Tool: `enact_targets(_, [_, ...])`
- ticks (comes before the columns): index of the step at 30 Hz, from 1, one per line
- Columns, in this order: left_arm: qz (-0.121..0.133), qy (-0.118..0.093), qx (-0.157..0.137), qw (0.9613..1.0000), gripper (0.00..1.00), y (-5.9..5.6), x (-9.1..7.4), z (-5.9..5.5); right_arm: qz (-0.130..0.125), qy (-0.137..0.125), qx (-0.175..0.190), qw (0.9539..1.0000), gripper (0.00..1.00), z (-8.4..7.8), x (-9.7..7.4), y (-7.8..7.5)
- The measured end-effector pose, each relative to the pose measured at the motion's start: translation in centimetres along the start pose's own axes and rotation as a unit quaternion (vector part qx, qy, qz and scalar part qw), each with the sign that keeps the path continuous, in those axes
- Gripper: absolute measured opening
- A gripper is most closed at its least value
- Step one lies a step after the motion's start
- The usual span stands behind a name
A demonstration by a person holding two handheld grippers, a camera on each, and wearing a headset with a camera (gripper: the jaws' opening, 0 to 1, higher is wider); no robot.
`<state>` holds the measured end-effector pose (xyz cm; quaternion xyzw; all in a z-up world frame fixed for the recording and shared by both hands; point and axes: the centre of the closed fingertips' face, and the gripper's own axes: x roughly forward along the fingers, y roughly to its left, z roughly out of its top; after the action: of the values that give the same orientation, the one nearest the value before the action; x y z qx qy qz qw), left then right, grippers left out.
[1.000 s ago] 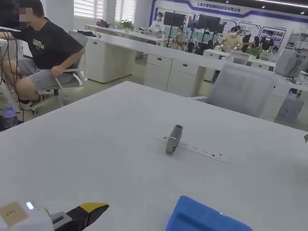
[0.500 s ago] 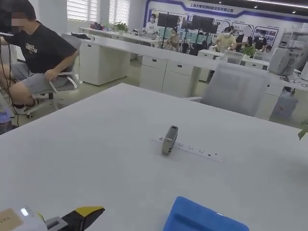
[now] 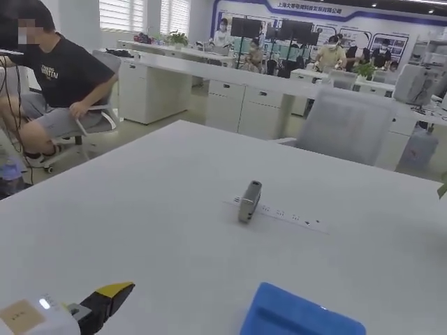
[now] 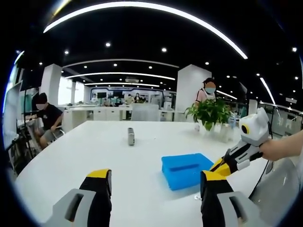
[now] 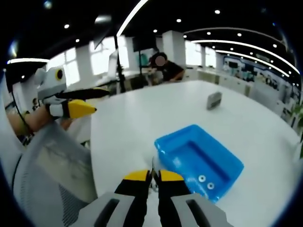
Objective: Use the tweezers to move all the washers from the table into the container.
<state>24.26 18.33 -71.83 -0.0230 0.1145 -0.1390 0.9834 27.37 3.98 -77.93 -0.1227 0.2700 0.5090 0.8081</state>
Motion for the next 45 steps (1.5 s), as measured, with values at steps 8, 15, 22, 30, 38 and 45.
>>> enact_targets(8, [-0.015, 0.005, 0.009, 0.9998, 0.97, -1.0, 0.7, -0.2, -0.016, -0.027, 0.001, 0.9995, 0.03, 2.1, -1.8, -1.6])
enact_targets(15, [-0.028, -0.033, -0.01, 0.999, 0.99, -2.0, 0.9, 1.1, -0.016, -0.039, -0.002, 0.9991, 0.03, 3.2, -2.5, -2.4])
enact_targets(22, [-0.03, -0.053, 0.01, 0.9981, 0.99, -3.0, 1.1, 1.8, 0.005, -0.05, -0.023, 0.9985, 0.03, 4.4, -2.7, -3.3])
enact_targets(30, [-0.008, -0.053, 0.047, 0.9975, 0.97, -2.5, 1.0, 1.9, 0.018, -0.058, -0.027, 0.9978, 0.03, 5.1, -2.0, -6.1])
enact_targets(38, [0.046, -0.073, -0.035, 0.9956, 0.98, 1.0, 0.0, 2.3, 0.033, -0.032, 0.019, 0.9988, 0.03, 4.2, 0.0, -8.0])
enact_targets(45, [0.032, -0.055, -0.036, 0.9973, 0.95, 0.5, 0.4, 1.7, 0.019, 0.011, 0.062, 0.9979, 0.03, 3.7, 2.1, -8.9])
